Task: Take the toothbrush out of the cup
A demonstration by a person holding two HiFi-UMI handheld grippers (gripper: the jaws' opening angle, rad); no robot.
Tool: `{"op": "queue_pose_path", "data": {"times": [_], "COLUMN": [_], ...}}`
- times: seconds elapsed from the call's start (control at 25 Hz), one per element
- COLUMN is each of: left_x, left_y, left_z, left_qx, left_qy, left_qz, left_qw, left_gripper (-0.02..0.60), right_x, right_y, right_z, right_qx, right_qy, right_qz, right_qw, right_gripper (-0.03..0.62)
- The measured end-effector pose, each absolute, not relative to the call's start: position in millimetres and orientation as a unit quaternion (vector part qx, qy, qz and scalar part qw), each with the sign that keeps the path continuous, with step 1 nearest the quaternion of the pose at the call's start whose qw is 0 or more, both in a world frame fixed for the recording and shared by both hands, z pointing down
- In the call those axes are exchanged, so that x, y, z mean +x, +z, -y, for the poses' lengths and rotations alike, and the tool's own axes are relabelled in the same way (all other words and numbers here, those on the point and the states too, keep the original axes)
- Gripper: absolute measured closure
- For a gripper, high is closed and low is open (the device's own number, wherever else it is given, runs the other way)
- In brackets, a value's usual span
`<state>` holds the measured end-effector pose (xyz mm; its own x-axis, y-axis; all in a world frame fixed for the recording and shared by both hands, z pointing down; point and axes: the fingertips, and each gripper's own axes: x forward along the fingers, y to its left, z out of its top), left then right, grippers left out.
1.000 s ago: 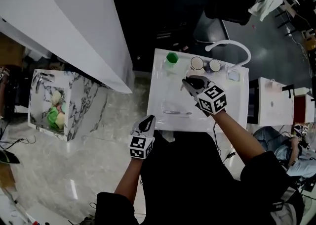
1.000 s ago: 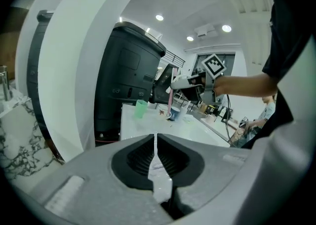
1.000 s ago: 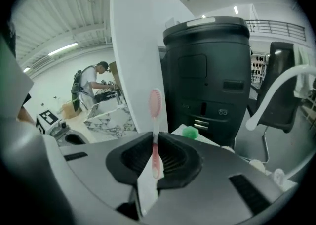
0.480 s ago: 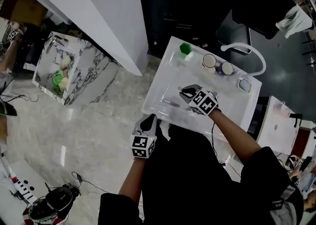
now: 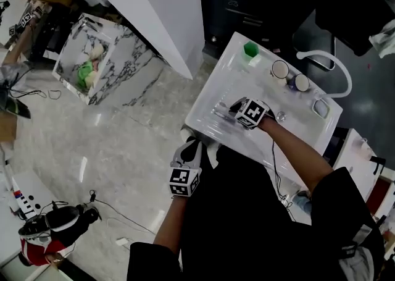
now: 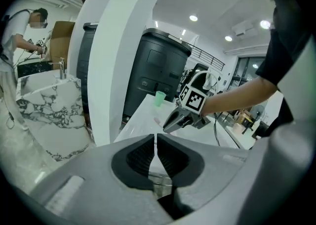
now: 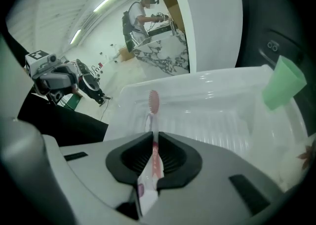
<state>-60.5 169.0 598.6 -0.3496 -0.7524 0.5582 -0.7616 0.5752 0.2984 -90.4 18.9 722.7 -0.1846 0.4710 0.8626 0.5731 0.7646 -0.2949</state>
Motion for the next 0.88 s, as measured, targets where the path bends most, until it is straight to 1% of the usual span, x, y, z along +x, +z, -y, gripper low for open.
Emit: {"op": "queue_pose_path", "data": {"times": [0.4, 0.88], "left_x": [-75, -80], "left_y": [602, 612], "left_z": [-179, -188], "left_qx": [0.449, 0.449], "left_qy": [0.007, -0.002], "left_qz": [0.827, 0.822], "left_qw": [0.339, 0.349], "left_gripper": [0.551, 0.551], "right_x": [-94, -95], "right_y": [764, 769], "right_z": [-25, -25], "right_qx": [-0.324, -0.307], "right_qy": [-0.02, -0.007], "right_qz": [0.755, 0.761], "right_qw": [0.57, 0.571], "right_gripper": [0.558, 0.554]}}
